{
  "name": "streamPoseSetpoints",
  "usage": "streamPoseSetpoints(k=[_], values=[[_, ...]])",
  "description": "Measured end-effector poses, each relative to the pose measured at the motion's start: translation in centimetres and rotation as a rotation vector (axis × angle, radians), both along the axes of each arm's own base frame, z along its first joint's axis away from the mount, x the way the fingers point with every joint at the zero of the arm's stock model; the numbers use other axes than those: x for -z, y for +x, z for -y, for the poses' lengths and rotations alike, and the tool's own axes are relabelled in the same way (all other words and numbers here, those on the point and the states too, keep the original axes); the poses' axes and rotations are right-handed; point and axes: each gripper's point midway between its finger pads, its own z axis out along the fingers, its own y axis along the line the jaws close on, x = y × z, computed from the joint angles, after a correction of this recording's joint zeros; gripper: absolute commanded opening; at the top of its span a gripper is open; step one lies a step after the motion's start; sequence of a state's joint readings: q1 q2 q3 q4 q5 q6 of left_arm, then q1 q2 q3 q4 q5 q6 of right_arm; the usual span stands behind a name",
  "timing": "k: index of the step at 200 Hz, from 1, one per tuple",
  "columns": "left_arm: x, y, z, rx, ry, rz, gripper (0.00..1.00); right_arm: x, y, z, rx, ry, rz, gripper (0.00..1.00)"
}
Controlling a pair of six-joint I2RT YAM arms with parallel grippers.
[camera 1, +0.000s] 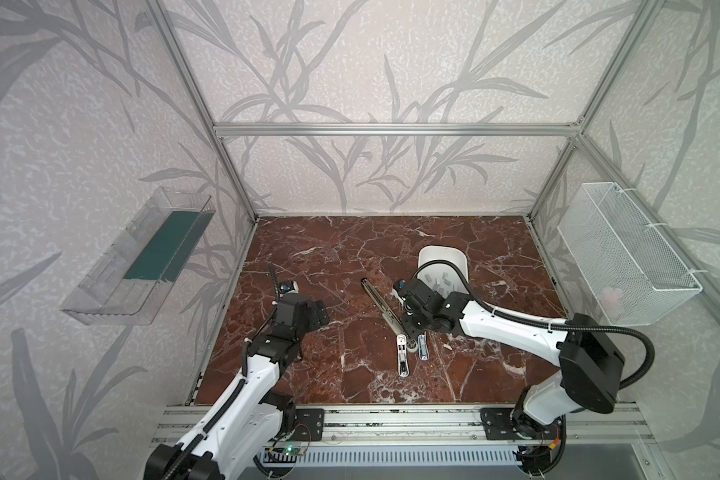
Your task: Load the staples into the stapler
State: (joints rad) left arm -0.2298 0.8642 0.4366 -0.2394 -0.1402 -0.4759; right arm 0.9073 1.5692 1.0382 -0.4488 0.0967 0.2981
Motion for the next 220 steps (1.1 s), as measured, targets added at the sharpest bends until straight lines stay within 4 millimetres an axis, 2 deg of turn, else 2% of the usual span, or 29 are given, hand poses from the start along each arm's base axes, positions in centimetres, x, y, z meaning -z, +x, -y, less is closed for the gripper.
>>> streamPoseSetpoints(k=[42,117,168,220], values=[[0.8,0.0,0.0,0.011,0.014,-0.029,0.99,1.2,-1.1,-0.2,0.012,0.004,-0.016,0.00],[0.0,-0.1,0.1,0.014,0.002,0.009,0.99,2.0,-0.9,0.0,0.051,-0.002,-0.021,0.00],[-0.1,-0.2,0.1,0.014,-0.001,0.022,0.99,3.5,-1.0,-0.5,0.036,-0.019,-0.044,0.00],[-0.1,-0.2,0.1,0.014,-0.002,0.024,0.99,3.5,-1.1,-0.7,0.011,-0.037,-0.019,0.00]])
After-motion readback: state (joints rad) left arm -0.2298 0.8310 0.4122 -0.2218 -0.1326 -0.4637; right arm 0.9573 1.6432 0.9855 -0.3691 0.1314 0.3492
